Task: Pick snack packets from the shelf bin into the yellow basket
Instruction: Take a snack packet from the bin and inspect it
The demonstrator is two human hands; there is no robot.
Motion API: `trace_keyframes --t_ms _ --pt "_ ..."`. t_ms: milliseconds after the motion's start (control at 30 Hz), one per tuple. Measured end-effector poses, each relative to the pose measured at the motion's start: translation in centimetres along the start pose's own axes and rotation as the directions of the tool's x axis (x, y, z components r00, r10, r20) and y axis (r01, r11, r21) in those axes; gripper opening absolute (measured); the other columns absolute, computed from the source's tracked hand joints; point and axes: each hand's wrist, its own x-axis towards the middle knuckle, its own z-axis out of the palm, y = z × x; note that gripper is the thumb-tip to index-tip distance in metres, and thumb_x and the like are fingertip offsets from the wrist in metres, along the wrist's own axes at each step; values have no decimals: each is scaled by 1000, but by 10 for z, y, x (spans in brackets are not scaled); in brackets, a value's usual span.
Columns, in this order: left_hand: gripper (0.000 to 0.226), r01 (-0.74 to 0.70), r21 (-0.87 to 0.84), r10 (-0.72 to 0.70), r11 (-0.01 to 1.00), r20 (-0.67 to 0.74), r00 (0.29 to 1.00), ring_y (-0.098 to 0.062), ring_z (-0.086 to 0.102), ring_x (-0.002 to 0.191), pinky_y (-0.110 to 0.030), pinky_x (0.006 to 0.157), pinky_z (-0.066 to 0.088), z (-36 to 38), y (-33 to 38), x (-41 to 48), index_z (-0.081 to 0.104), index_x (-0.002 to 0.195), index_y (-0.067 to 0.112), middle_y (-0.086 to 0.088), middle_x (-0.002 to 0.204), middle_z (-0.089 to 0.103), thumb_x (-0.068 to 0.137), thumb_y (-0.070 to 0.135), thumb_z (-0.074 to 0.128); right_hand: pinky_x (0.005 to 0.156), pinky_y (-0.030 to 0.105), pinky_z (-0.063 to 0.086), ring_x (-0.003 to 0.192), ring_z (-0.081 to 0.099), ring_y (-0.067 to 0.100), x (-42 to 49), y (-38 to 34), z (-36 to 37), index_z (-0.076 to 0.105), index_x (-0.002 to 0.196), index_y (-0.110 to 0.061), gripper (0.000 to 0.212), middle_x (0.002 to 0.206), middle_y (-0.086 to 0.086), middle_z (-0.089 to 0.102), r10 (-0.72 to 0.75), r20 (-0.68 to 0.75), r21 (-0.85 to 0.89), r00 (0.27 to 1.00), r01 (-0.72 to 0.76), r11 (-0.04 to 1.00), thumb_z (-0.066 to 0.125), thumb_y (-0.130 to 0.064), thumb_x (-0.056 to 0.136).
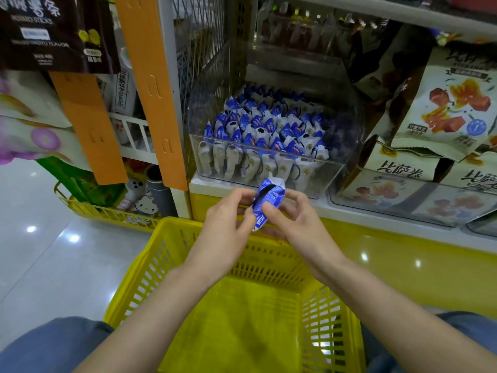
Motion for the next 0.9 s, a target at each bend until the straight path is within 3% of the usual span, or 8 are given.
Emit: trace_keyframes --t_ms 167,367,467,533,633,733,900 --pt "20 -54 159 52 986 18 998 -3 59 88 -20 74 48 -1 -5 -2 55 113 22 10 99 63 94 17 49 73 26 58 81 67 6 -3 0 0 41 132 -17 49 115 7 61 3 66 -128 998 5 992 61 -17 86" --pt "18 -82 271 88 959 -8 996 -21 61 83 -41 72 47 -4 -4 -2 55 108 14 -5 92 66 96 18 42 69 24 57 72 66 5 -3 -1 2 46 118 -25 38 101 5 60 21 124 -157 992 -1 988 62 -13 86" --pt "22 -66 309 69 949 1 998 -27 62 83 -47 69 48 -6 1 -3 53 107 15 -7 90 67 95 29 40 68 24 57 76 65 12 -3 0 2 45 113 -29 36 104 8 58 43 156 -184 987 -13 983 61 -10 86" --pt "25 -93 350 101 932 -7 995 -26 62 82 -45 66 48 -8 3 -4 52 107 17 -4 89 67 94 33 40 67 23 56 78 64 14 -4 0 2 45 111 -30 37 106 10 58 48 187 -216 981 -6 976 61 -9 86" --pt "17 -158 404 184 901 -26 983 -25 55 75 -45 63 44 -7 6 -4 53 93 12 -2 82 57 96 23 41 66 22 54 81 62 18 -3 0 1 43 119 -25 42 109 11 57 39 229 -246 973 20 969 61 -7 86" --pt "15 -140 367 166 920 -41 985 -19 47 72 -39 64 40 -5 4 -2 50 86 12 1 79 50 96 17 41 69 26 53 85 61 19 -3 1 1 42 121 -26 42 108 6 58 26 251 -277 968 46 960 60 -8 87" --pt "17 -139 243 139 960 20 990 -7 51 89 -29 78 46 -3 3 -3 58 107 14 4 99 55 94 18 47 75 33 55 80 62 7 1 1 -1 45 116 -24 21 97 -3 60 -19 151 -314 988 66 947 45 -24 95"
